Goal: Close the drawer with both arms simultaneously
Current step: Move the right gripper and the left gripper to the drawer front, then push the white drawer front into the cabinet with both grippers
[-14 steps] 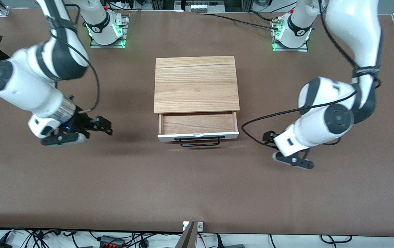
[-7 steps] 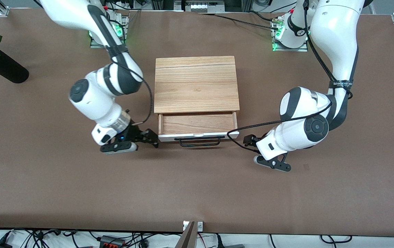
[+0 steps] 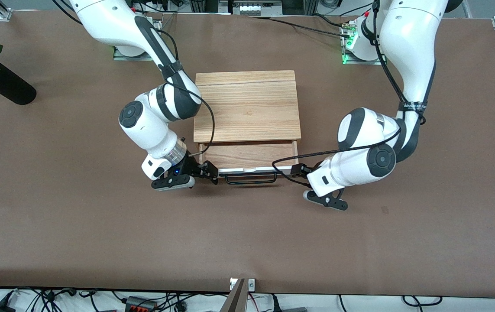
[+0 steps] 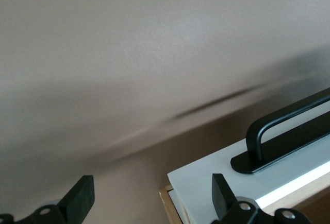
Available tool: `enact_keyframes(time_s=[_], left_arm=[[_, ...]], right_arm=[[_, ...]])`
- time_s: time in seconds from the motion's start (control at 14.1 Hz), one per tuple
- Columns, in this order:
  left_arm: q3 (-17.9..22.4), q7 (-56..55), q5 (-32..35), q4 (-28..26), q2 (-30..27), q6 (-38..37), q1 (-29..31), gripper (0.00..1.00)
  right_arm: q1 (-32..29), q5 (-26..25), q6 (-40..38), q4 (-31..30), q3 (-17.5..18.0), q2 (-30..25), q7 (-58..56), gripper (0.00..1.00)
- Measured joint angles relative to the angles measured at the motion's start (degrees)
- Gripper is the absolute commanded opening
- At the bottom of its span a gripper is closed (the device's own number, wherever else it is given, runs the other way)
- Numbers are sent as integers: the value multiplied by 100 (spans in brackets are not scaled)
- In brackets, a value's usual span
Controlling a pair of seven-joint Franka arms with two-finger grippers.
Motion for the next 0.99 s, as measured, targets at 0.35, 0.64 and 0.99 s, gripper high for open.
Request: enact_keyframes(time_s=[0.35,0.64,0.99], left_arm=[[-9,0,-5,-26,35,-35,0,100],[-18,-1,-6,-24,35,-79,2,100],[-59,-1,-6,-21,36,-226,8,100]], right_arm=[[52,1,-13,-1,-1,1,0,100],[52,13,-130,21,-12,0,0,100],[55,18,-387,44,-24,-2,0,100]])
